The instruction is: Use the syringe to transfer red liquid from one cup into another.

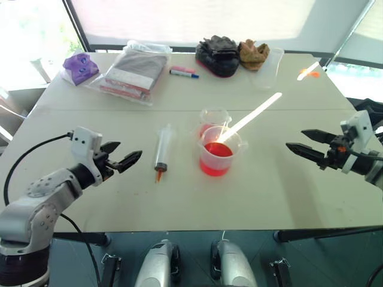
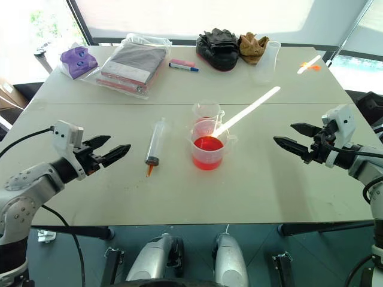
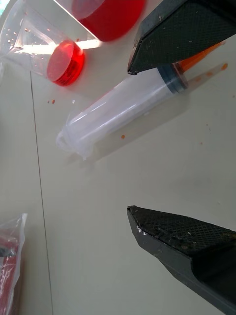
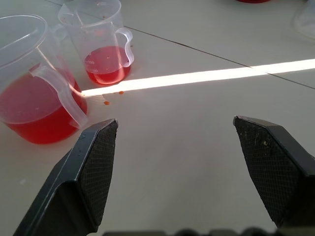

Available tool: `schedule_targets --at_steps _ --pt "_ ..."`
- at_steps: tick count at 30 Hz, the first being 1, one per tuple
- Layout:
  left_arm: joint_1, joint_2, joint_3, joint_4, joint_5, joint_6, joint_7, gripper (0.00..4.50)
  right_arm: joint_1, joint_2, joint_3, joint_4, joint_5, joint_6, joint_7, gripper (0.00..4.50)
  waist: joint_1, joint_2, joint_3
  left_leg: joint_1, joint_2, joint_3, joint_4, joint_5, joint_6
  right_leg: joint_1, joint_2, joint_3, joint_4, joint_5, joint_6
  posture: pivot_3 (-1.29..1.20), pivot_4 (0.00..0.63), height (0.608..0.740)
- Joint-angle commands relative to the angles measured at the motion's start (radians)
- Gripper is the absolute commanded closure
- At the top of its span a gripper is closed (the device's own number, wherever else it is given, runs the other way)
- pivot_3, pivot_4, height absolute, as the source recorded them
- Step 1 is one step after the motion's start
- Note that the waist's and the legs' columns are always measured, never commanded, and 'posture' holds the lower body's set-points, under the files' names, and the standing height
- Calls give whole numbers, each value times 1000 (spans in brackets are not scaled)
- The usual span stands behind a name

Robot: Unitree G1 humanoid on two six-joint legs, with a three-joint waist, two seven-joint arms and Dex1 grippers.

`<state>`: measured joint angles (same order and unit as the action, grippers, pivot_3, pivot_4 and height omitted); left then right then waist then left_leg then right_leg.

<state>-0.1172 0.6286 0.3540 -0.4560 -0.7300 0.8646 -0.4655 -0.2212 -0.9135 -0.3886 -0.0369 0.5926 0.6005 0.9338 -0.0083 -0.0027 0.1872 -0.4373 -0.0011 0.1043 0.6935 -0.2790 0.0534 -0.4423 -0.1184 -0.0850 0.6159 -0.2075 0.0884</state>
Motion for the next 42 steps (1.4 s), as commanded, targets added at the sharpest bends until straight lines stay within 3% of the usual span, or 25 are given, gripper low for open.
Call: schedule_targets --at_steps 1,9,16,27,29,32,35,42 --pt "-23 16 37 -22 -17 -14 0 12 -26 -7 -15 -15 1 -22 2 563 1 0 0 0 0 0 0 0 0 0 0 0 0 0 0 0 150 740" --pt "10 16 -3 -16 35 -74 -32 12 -45 4 16 23 -60 -82 -20 563 -2 0 0 0 0 0 -1 1 -2 0 0 0 -1 0 0 0 150 740" --pt "7 -80 -31 4 66 -163 -6 12 -46 40 26 25 -68 -101 -34 563 0 0 0 0 0 0 -2 1 -2 0 0 0 -2 0 0 0 150 740" --pt "-35 -45 -59 -9 122 -175 13 12 -46 24 36 26 -105 -112 -67 563 1 0 0 0 0 0 -2 1 -1 0 0 0 -2 0 0 0 150 740" --pt "-95 -28 -56 -14 108 -113 52 12 -69 -5 26 21 -88 -98 -35 563 2 0 0 0 0 0 -2 1 -1 0 0 0 -2 0 0 0 150 740" --pt "-257 34 -61 40 -7 142 71 12 -127 -68 10 -36 10 2 43 563 4 0 0 0 0 0 -2 1 -1 0 0 0 -1 0 0 0 150 740" --pt "-458 112 -155 158 -53 345 -2 12 -175 -130 30 -136 104 115 102 563 5 0 0 0 0 0 -1 2 2 0 2 -1 0 1 1 0 150 740" --pt "-947 38 -360 576 -15 711 -5 12 -301 -157 42 -260 245 232 117 563 22 -2 1 -1 0 0 1 4 1 2 8 -3 0 2 6 0 150 740"
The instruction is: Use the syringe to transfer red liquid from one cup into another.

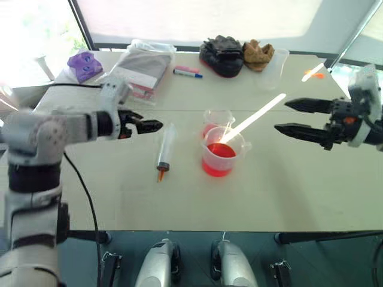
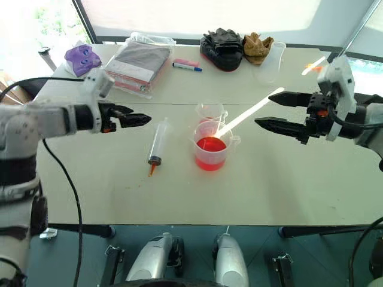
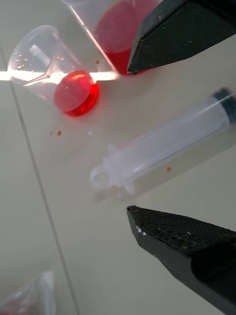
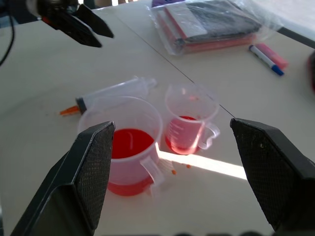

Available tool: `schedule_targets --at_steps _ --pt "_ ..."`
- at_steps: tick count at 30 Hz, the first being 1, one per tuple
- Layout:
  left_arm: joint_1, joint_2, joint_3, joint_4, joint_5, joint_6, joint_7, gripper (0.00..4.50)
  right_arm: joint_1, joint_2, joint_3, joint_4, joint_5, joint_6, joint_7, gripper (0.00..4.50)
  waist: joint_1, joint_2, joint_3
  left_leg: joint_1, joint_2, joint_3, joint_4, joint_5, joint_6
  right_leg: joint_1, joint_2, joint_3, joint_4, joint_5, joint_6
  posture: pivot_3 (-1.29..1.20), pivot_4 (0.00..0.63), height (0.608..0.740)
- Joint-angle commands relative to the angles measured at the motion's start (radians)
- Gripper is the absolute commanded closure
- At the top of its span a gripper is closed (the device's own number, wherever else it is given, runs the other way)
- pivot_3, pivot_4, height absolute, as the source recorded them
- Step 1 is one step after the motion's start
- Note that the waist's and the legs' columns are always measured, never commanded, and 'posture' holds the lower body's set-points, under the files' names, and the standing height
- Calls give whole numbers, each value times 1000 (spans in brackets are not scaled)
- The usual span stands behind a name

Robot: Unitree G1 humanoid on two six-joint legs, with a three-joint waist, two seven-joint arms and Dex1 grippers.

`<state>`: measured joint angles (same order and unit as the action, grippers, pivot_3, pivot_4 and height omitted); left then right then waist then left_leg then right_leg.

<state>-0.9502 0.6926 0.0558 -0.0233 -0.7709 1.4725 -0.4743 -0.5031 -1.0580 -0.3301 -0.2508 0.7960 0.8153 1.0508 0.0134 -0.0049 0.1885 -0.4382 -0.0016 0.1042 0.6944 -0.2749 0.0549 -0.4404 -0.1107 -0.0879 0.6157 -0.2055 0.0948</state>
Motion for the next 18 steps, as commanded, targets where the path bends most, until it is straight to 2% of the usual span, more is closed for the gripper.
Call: schedule_targets --at_steps 1,6,13,18 --pt "-175 -46 -104 226 41 125 9 12 -23 -8 -12 -63 47 19 -4 563 4 0 0 0 0 0 0 0 -1 0 0 0 0 1 2 0 150 740" --pt "-345 -131 -285 518 104 142 -24 12 -14 36 -13 -125 68 18 -53 563 1 -1 0 -3 -2 1 4 -1 2 1 -2 0 -1 2 8 0 150 740" --pt "-409 -215 -546 729 273 24 -172 12 119 95 -70 -211 57 2 -152 563 1 -2 1 -4 -2 1 4 -1 1 -1 -2 0 -1 1 9 0 150 740" --pt "-418 -283 -607 868 377 -67 -258 12 176 123 -106 -257 82 1 -212 563 2 -1 0 -4 -2 1 4 -1 1 -2 -4 0 -1 2 8 0 150 740"
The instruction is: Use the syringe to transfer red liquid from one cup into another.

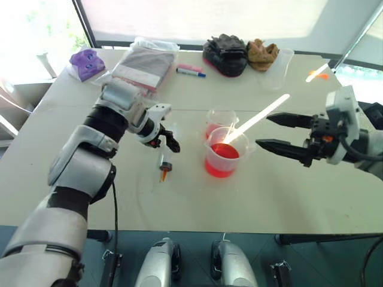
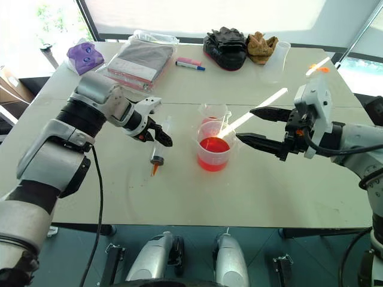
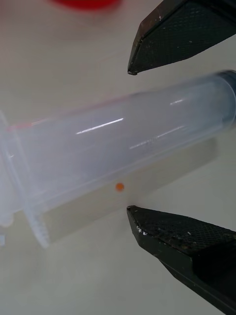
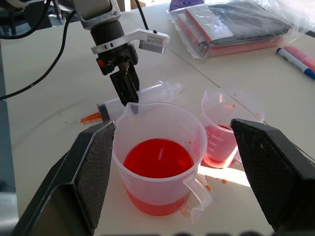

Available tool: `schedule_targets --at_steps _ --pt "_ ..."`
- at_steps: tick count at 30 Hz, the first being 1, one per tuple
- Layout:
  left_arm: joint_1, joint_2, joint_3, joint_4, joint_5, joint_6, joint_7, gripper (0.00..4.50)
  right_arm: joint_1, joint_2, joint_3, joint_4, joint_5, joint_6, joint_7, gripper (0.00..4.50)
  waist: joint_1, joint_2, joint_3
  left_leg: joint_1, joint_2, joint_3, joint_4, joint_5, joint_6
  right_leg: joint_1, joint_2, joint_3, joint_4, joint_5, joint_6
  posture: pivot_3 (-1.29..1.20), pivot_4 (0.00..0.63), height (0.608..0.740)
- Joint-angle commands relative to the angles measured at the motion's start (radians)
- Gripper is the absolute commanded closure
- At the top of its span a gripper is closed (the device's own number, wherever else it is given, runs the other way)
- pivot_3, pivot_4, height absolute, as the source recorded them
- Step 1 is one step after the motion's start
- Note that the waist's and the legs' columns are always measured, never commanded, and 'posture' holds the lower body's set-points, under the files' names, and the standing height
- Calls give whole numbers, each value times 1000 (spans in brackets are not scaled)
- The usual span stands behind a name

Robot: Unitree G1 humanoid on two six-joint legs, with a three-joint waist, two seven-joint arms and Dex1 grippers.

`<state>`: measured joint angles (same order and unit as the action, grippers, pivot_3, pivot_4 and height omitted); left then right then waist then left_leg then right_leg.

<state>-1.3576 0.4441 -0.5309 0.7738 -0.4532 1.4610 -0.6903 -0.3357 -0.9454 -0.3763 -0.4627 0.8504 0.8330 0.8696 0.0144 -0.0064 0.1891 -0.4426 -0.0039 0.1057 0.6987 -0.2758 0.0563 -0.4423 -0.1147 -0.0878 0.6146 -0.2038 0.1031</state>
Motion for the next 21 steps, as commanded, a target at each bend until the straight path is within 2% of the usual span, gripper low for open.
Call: schedule_targets --at_steps 1,5,10,19,21 --pt "-12 -60 -1 116 83 -88 -30 12 18 18 -67 -53 34 -16 -44 563 4 0 -1 0 0 0 0 0 0 0 -2 0 0 0 0 0 150 740" --pt "-32 -145 116 279 139 -180 18 12 47 39 -79 -73 41 -24 -81 563 19 3 -3 2 0 -2 1 -3 5 2 -4 0 0 0 -3 0 150 740" --pt "-42 -180 167 330 199 -178 -1 12 75 37 -63 -75 20 -46 -92 563 26 4 -4 2 0 -2 1 -2 7 2 -5 1 0 0 -8 0 150 740" --pt "-32 -195 212 344 290 -194 -13 2384 66 51 -38 -51 15 -79 -103 563 26 7 -6 1 0 -2 1 -2 8 1 -5 1 0 1 -8 0 150 740" --pt "-34 -196 229 348 298 -198 -11 2672 65 50 -33 -45 14 -83 -101 563 26 7 -6 1 0 -2 1 -2 8 1 -6 1 0 1 -8 0 150 740"
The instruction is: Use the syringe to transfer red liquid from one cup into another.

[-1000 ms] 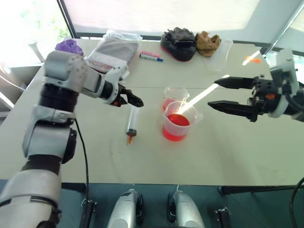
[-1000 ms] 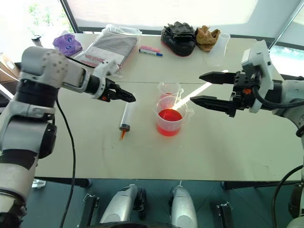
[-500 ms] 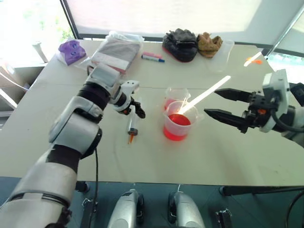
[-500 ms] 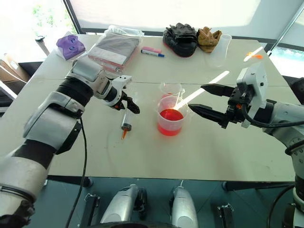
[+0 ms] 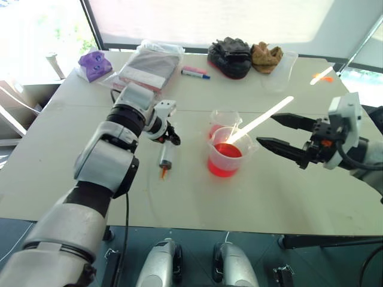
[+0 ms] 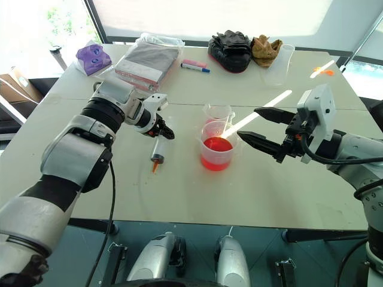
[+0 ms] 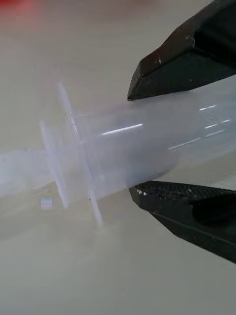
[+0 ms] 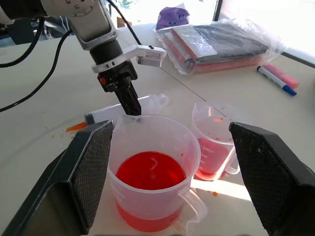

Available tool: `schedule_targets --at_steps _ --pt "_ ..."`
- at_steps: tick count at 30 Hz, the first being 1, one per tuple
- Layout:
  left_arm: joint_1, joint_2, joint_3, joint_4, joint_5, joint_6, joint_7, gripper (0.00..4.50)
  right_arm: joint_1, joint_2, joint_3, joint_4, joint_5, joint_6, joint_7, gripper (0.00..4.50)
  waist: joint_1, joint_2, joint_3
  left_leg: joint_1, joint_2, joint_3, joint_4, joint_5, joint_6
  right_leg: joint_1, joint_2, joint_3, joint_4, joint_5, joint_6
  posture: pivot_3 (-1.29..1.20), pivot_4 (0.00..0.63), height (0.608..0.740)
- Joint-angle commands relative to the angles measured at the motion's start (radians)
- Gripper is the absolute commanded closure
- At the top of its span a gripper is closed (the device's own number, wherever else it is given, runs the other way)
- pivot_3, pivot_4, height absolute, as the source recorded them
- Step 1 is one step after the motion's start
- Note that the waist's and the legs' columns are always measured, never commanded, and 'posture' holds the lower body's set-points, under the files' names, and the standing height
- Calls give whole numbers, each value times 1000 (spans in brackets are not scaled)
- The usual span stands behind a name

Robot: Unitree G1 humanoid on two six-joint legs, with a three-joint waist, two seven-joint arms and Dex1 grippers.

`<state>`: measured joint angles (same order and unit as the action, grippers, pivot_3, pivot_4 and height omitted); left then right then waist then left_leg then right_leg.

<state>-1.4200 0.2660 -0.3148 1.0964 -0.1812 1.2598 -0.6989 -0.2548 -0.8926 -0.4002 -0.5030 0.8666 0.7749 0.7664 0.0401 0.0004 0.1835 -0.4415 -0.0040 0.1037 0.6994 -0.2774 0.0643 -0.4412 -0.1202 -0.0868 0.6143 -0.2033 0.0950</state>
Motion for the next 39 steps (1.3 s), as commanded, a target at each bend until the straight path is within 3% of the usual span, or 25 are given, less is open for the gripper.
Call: schedule_targets --at_steps 1,5,10,12,15,22,28,33,39 --pt "23 -16 27 23 27 -1 -2 2747 -17 -4 -7 -3 -3 -27 3 563 0 0 0 0 0 0 0 0 0 0 0 0 0 0 0 0 150 740" --pt "-45 22 84 -33 13 -28 -45 2879 -10 -11 -8 5 -5 -30 5 563 -1 -1 1 -1 0 0 0 0 0 -1 0 0 0 0 0 0 150 740" --pt "-200 169 215 -229 -92 -83 -220 2899 -53 -15 -99 78 23 -35 -25 563 -5 -8 6 -11 0 0 0 4 -7 -11 1 0 2 2 2 0 150 740" --pt "-200 207 263 -313 -122 -140 -250 2899 -93 -18 -116 114 16 -48 -42 563 -7 -7 5 -20 0 2 1 5 -8 -20 1 1 2 3 5 0 150 740" --pt "-118 221 314 -499 -162 -321 -312 2899 -202 -16 -101 199 -78 -137 -89 563 -5 -1 2 -17 -1 3 0 5 -7 -17 2 -1 1 4 6 0 150 740" --pt "97 45 352 -664 -215 -534 -283 2899 -411 -9 102 323 -336 -352 -93 563 -8 -3 3 -2 -1 6 1 5 -3 -1 4 -2 0 4 8 0 150 740" --pt "231 -112 377 -694 -251 -711 -236 2899 -545 5 253 371 -464 -434 -48 563 -28 -3 4 -2 -1 6 1 5 -2 -2 4 -1 1 5 10 0 150 740" --pt "302 -161 319 -727 -225 -793 -238 2899 -615 27 303 426 -523 -470 -28 563 -29 -3 4 -2 -1 7 1 6 -2 -1 4 -1 1 5 10 0 150 740" --pt "356 -181 305 -790 -247 -769 -216 2899 -618 22 300 399 -525 -445 16 563 -26 -3 4 -2 -1 7 1 5 -2 -1 4 -1 0 5 10 0 150 740"
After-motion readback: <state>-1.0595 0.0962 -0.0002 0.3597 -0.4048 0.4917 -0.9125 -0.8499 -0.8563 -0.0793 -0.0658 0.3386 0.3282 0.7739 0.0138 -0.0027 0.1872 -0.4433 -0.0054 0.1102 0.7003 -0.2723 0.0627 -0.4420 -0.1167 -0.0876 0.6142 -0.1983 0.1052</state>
